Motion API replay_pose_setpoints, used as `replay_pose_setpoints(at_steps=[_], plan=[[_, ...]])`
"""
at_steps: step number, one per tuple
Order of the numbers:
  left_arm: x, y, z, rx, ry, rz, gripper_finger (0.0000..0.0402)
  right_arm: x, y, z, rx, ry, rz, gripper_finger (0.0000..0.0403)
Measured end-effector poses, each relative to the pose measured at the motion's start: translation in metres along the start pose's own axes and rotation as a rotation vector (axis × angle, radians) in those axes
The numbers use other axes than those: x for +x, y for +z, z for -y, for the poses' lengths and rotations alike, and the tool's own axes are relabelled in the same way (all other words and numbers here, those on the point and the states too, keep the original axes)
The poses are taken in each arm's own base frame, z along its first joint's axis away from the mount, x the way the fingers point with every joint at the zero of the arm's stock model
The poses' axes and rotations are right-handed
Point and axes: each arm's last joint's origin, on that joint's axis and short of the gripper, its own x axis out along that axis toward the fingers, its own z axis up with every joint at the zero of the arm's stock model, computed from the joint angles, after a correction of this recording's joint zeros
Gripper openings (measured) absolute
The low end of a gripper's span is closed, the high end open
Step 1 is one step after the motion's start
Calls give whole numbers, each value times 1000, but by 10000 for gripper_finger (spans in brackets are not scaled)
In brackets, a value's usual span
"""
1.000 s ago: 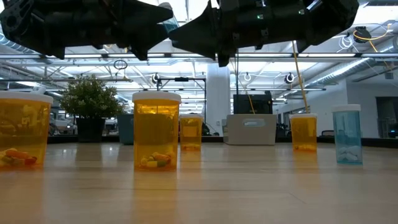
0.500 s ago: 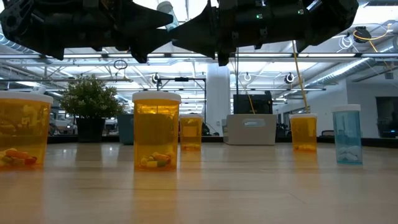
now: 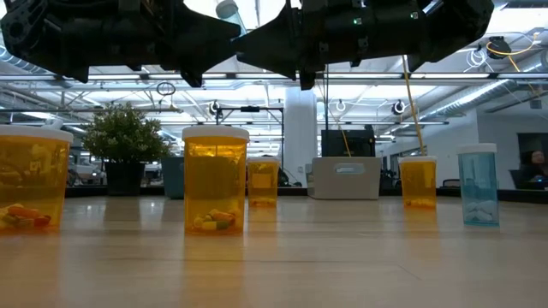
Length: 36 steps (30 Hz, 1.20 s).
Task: Pick and place medicine bottles into bin by pill shape (circle, oval)
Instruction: Put the blue pill bottle into the gray bin
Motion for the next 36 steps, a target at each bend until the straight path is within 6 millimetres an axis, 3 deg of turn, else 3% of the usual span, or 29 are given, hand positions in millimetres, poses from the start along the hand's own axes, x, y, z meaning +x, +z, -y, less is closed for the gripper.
replay_pose_setpoints(at_steps=[9, 16, 29, 36], plan=[[0, 0, -1, 2, 21, 0, 98, 0, 0, 0, -3, -1, -3, 102], [0, -1, -1, 2, 24, -6, 111, 0, -1, 0, 1, -2, -20, 111], [0, -5, -1, 3, 24, -50, 115, -4, -14, 1, 58, 2, -197, 245], [0, -10, 0, 4, -1, -107, 115, -27, 9, 4, 162, -5, -324, 267]])
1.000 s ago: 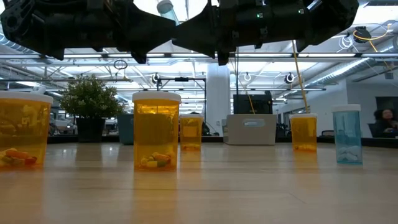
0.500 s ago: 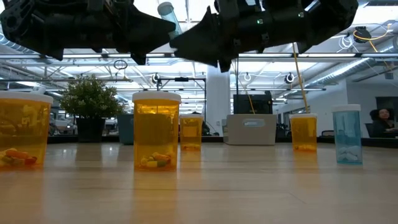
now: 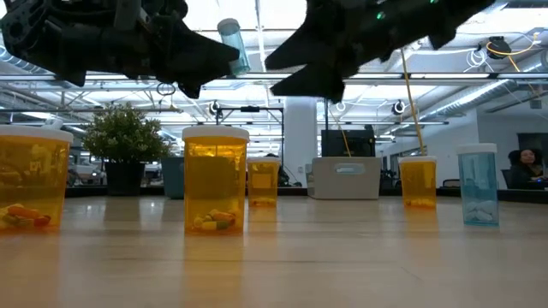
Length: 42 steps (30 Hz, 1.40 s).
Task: Pick and place medicine bottles into bin by pill shape (circle, oval)
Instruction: Put the blue pill bottle into the gray bin
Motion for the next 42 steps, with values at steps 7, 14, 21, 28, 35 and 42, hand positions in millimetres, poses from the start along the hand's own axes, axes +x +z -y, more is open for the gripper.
replay_pose_setpoints(at_steps=[7, 14, 21, 28, 35, 42], plan=[[-1, -13, 0, -33, -5, -133, 115, -27, 37, -6, 72, -32, -84, 252], [-2, -21, 3, -115, -65, -226, 115, -19, 82, -18, -2, -64, -168, 249], [-5, -30, 4, -127, -64, -328, 115, 10, 99, -30, -57, -44, -272, 248], [-7, -35, 4, -120, -56, -375, 115, 45, 91, -32, -74, -31, -354, 248], [-8, -37, 4, -116, -48, -404, 115, 65, 78, -23, -90, -31, -387, 248], [-8, -38, 3, -112, -30, -405, 115, 77, 68, -23, -141, -18, -395, 248]])
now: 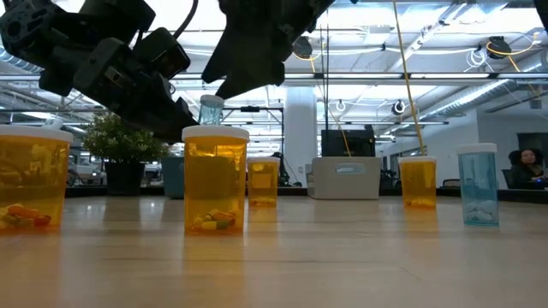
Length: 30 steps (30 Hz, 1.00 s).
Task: Pick and place medicine bottles into bin by pill shape (circle, oval)
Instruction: Put the blue pill bottle into the gray bin
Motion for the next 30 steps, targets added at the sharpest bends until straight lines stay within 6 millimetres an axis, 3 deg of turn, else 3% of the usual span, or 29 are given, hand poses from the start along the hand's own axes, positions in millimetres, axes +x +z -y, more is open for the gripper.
replay_pose_setpoints(at_steps=[13, 30], plan=[[0, 0, 0, 7, 2, -4, 115, 14, -4, 1, -18, 19, -3, 236], [0, -1, 0, 19, 2, -6, 115, 20, -8, 2, -33, 17, -15, 121]])
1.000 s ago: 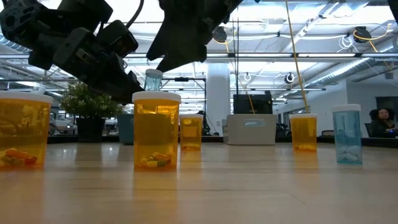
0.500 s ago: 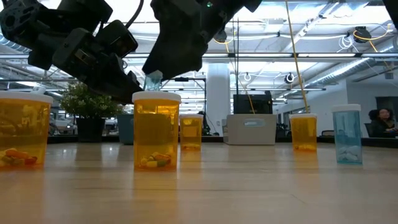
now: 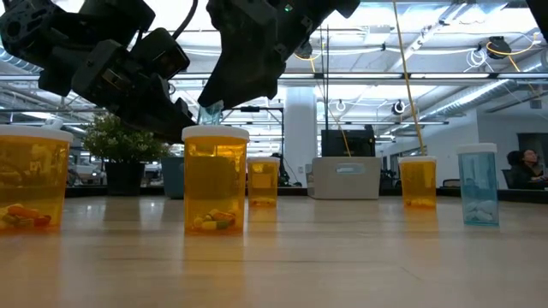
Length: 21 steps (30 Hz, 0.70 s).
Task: Pick and place medicine bottles into bin by pill shape (circle, oval)
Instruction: Put the blue pill bottle into the gray bin
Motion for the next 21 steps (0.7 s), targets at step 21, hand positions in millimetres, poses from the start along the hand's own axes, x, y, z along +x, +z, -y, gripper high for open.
replay_pose_setpoints(at_steps=[21], plan=[[0, -1, 1, -39, 76, 7, 258, -12, 1, 1, -11, -3, -31, 120]])
